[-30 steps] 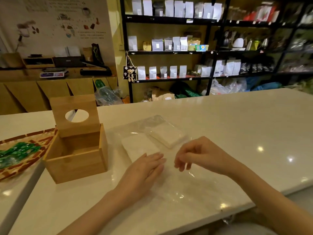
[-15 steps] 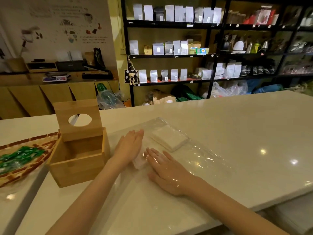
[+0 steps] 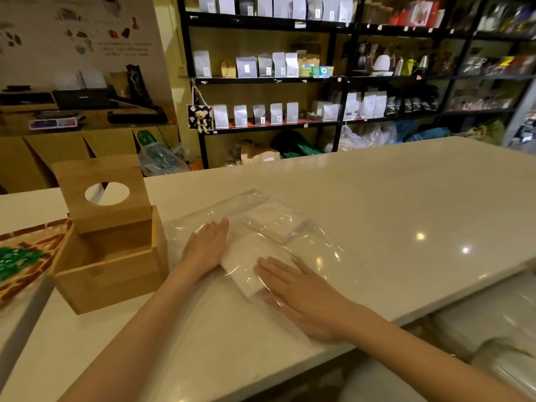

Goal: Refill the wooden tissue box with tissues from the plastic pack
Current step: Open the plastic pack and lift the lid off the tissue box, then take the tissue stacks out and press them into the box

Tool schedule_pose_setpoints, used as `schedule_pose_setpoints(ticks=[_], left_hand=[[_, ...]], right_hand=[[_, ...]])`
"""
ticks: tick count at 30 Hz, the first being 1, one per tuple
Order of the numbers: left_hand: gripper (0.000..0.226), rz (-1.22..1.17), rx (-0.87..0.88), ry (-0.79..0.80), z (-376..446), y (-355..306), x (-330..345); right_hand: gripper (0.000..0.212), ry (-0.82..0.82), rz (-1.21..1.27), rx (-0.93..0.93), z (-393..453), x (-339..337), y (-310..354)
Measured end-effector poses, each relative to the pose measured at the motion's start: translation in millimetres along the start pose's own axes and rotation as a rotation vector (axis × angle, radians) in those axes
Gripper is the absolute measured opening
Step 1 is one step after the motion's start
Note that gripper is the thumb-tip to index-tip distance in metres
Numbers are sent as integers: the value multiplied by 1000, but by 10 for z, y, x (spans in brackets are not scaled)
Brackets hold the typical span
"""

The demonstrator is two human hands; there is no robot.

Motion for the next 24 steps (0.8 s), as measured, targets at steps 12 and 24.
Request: schedule_pose_setpoints(ticks=[12, 24], left_hand=[[41, 373, 197, -112, 157, 107, 184], [44, 300, 150, -95, 81, 129, 176]], right_hand=[[62, 18, 109, 81, -1169, -127, 160], [32, -509, 200, 84, -1547, -461, 126]])
Point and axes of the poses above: each hand's wrist, its own z-axis towards the middle knuckle, its own x-axis out of the palm, y = z × x, the point moved 2 cm from there along z, towards the middle knuckle, and after that the axes turned 6 degrees about -x, right-handed, at the moved point
